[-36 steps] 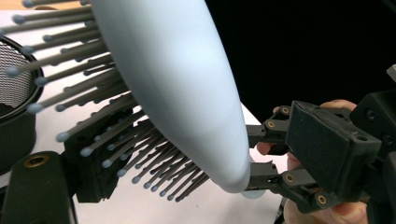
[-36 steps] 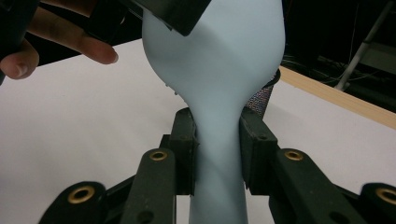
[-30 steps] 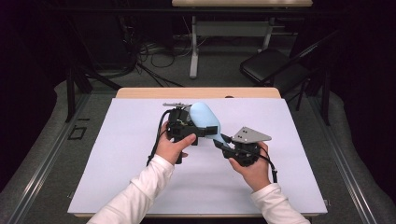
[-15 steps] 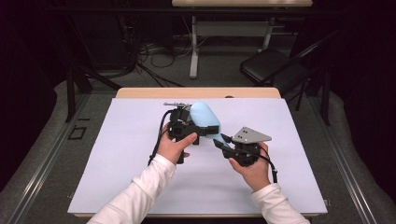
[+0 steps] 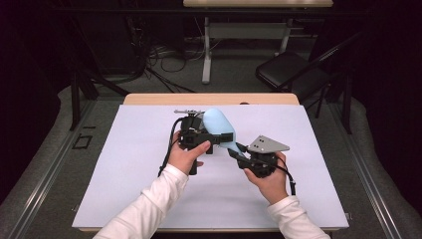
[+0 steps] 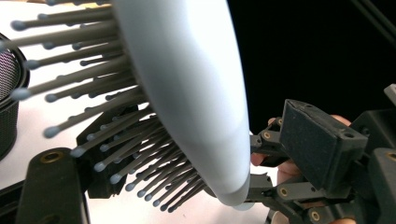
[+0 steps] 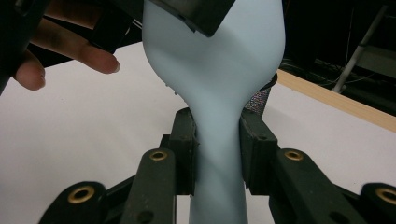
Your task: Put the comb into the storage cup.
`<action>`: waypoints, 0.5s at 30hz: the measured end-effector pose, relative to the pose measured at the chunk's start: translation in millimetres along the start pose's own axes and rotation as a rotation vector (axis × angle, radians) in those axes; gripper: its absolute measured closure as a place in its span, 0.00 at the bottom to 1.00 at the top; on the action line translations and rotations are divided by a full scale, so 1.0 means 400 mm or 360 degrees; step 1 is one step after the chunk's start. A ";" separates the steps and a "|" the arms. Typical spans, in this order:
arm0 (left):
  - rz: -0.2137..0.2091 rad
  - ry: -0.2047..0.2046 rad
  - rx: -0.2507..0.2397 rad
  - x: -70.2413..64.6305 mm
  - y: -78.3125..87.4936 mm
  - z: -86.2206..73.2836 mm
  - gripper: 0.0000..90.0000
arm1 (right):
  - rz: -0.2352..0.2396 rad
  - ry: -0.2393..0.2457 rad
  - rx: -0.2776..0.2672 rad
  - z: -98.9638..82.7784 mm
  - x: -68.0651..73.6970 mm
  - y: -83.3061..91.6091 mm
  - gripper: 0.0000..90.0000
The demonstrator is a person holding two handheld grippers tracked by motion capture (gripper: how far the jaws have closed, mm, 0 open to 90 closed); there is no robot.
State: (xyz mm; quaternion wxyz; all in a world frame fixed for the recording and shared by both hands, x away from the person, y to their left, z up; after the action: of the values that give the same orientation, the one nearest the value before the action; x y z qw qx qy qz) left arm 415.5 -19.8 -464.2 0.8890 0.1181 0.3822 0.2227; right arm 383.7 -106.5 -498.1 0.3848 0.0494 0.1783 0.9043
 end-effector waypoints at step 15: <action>-0.0027 0.0036 -0.0089 0.012 0.003 0.003 0.32 | -0.0006 -0.0008 -0.0005 -0.003 -0.001 -0.002 0.78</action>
State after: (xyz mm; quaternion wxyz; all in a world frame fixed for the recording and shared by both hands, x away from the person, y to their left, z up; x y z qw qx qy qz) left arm 419.0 -16.6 -465.8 0.8894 0.0875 0.3869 0.2272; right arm 384.2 -106.7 -499.6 0.3871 0.0508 0.1760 0.9037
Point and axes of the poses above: each handheld gripper's, and its own axes: y roughly backward along the jaws, z roughly out of its top, x roughly to its left, the point moved 9 cm from there along -y, roughly forward along the jaws, and after that the axes turned 1 degree about y, right-handed, at the moved point
